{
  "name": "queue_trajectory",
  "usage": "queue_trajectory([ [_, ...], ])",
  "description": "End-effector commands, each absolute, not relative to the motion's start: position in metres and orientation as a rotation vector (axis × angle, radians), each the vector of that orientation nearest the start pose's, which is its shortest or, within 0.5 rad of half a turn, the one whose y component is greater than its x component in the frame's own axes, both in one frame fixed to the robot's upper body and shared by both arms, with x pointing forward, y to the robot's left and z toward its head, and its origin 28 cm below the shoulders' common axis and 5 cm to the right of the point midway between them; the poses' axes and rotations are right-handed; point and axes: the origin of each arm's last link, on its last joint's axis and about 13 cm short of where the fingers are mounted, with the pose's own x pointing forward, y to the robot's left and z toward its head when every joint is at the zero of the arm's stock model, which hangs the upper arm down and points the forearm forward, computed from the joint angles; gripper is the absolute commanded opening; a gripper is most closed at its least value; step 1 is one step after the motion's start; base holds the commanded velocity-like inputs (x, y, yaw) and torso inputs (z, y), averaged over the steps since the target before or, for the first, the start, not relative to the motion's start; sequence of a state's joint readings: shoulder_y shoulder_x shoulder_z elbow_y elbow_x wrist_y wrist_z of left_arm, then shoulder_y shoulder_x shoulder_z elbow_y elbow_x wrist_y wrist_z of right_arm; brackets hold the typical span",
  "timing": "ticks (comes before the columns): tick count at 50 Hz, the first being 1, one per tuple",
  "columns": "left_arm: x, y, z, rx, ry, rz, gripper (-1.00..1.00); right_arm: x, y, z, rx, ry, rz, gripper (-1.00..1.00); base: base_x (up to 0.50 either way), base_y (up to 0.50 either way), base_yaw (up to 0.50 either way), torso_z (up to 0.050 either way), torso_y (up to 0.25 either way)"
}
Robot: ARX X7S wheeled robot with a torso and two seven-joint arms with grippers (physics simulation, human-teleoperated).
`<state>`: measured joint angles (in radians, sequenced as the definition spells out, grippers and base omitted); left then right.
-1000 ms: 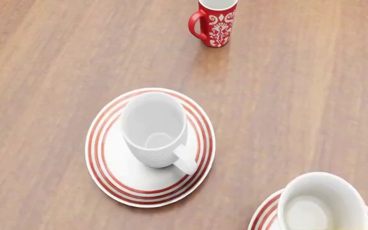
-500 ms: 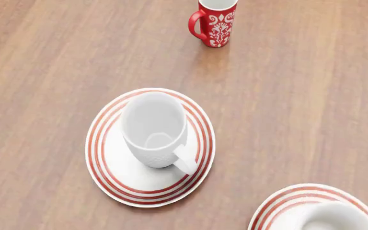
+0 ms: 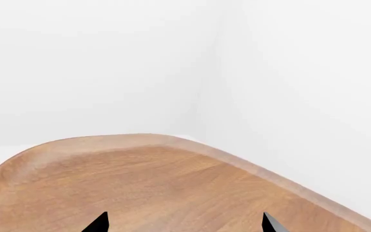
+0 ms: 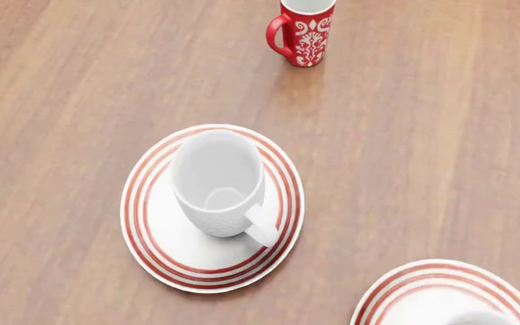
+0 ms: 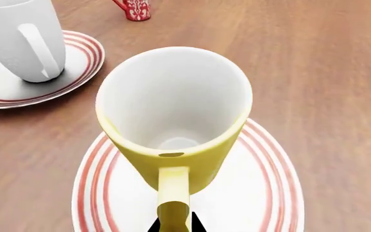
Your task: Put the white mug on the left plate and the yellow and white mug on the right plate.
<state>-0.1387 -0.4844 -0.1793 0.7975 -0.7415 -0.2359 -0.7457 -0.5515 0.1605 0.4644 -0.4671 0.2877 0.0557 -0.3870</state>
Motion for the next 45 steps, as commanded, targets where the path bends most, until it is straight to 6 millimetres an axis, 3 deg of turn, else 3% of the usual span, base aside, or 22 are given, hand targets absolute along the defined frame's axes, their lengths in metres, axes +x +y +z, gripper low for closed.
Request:
queue_trajectory([
  [1,0.185,0.264,0.208,-0.339,-0.569,0.376,1.0,0.086,-0.207,0.044,-0.043,0.072,0.064,-1.0,0.0,0.0,0.0,0.0,0.0],
  [45,0.184,0.264,0.208,-0.342,-0.573,0.378,1.0,0.091,-0.207,0.03,-0.021,0.105,0.063,-1.0,0.0,0.0,0.0,0.0,0.0],
])
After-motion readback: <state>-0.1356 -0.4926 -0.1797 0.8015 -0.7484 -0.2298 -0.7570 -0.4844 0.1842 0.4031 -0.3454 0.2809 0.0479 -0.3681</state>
